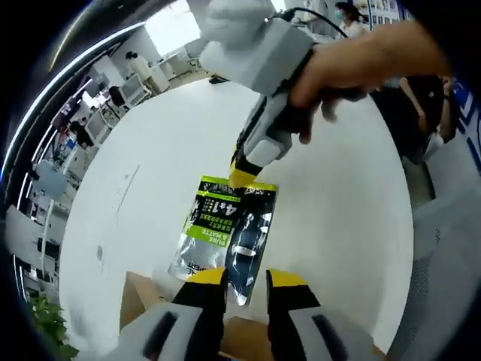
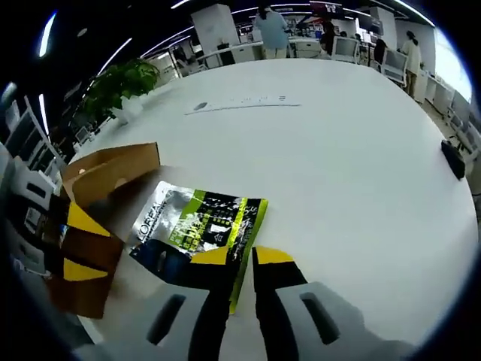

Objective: Operate the shoe box by opening the lid, removing the specified soft item, and placing it in the target area until the item is outside and the box remains undamaged.

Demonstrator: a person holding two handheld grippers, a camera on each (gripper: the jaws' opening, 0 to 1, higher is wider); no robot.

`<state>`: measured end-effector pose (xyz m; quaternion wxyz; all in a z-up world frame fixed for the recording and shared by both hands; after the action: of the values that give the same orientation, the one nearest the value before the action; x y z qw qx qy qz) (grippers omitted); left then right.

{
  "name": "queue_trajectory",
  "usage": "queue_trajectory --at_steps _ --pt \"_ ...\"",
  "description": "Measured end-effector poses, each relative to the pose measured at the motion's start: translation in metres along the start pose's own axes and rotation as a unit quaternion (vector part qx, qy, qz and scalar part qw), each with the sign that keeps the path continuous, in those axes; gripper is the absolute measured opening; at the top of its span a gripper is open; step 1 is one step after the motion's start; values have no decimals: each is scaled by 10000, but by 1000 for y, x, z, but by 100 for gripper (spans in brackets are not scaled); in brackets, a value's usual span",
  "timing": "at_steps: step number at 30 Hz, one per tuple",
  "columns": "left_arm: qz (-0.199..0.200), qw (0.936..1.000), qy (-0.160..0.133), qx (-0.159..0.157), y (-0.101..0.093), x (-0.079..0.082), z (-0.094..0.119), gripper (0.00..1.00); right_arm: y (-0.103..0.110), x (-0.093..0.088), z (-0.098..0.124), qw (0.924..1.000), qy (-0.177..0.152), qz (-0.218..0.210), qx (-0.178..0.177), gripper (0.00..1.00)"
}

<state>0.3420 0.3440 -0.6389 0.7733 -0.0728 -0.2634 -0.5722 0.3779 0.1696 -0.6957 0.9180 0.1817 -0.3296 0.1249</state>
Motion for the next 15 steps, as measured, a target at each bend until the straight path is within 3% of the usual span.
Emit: queue_trajectory --at_steps 6,15 --pt "744 9965 -359 -116 3 -3 16 24 9 1 13 9999 -64 129 71 16" --pt "1253 9904 -584 -87 3 -16 39 28 23 2 34 9993 -118 355 80 26"
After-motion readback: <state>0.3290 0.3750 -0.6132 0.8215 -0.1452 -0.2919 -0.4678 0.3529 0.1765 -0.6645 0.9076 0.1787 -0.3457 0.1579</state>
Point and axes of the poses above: the point that each gripper's makers call its tool centre point, and the gripper's own axes: z roughly backward along the fingers, y roughly to its left, x roughly out of its top, the point moved 10 cm from there along z, roughly backward along the fingers, and after that the axes turned 2 degrees about x, right-handed, at the moved point
